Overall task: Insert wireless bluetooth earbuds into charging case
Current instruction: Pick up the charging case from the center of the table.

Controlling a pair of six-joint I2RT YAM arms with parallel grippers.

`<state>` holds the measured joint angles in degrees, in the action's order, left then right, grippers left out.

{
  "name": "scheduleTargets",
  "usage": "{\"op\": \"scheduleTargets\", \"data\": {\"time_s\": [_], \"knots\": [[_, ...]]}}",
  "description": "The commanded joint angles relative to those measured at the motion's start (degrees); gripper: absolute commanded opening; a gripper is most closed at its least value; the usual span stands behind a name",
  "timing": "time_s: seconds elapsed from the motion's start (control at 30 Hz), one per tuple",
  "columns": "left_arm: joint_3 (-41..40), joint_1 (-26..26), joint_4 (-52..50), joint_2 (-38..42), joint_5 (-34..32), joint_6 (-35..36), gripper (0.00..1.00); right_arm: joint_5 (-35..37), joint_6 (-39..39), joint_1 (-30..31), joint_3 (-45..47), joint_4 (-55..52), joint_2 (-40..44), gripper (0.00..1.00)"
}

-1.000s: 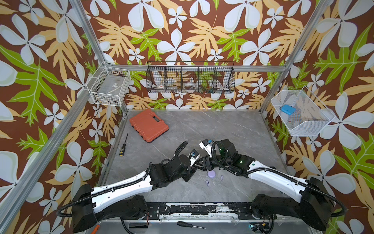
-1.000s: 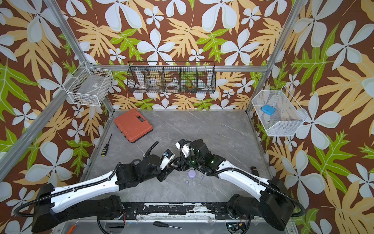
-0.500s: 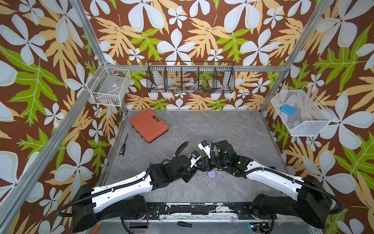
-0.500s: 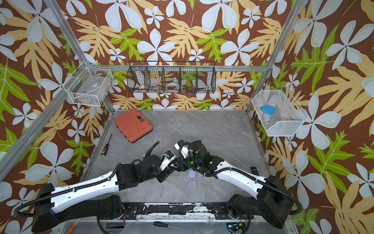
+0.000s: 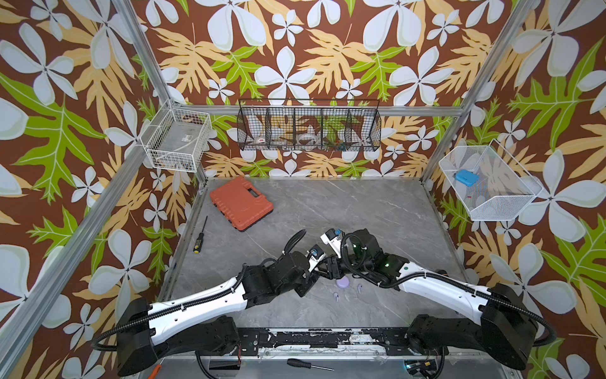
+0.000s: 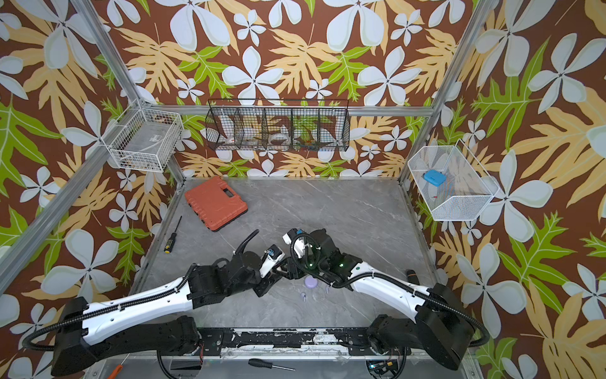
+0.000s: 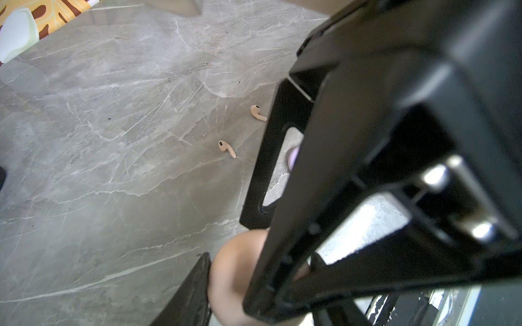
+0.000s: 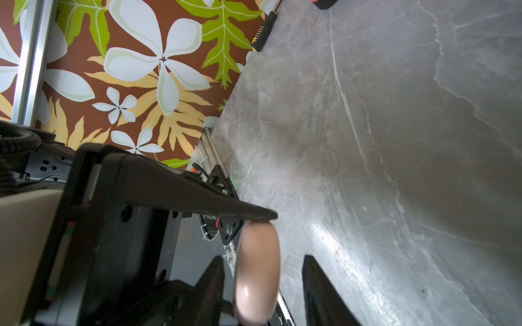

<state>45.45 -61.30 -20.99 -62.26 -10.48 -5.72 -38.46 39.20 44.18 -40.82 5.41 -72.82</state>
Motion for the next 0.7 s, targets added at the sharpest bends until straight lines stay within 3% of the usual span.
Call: {"op": "scheduleTargets", "data": {"time_s": [0.0, 0.67], "knots": [[0.7, 0.1, 2.7, 0.2, -1.6, -0.1, 0.34, -1.2, 0.0, 0.2, 0.4, -0.3, 0.1, 0.44], [1.2, 0.1, 2.8, 0.5, -2.9, -0.4, 0.34, -3.7, 2.1, 1.1, 2.7, 4.8, 0.4, 0.44]]}}
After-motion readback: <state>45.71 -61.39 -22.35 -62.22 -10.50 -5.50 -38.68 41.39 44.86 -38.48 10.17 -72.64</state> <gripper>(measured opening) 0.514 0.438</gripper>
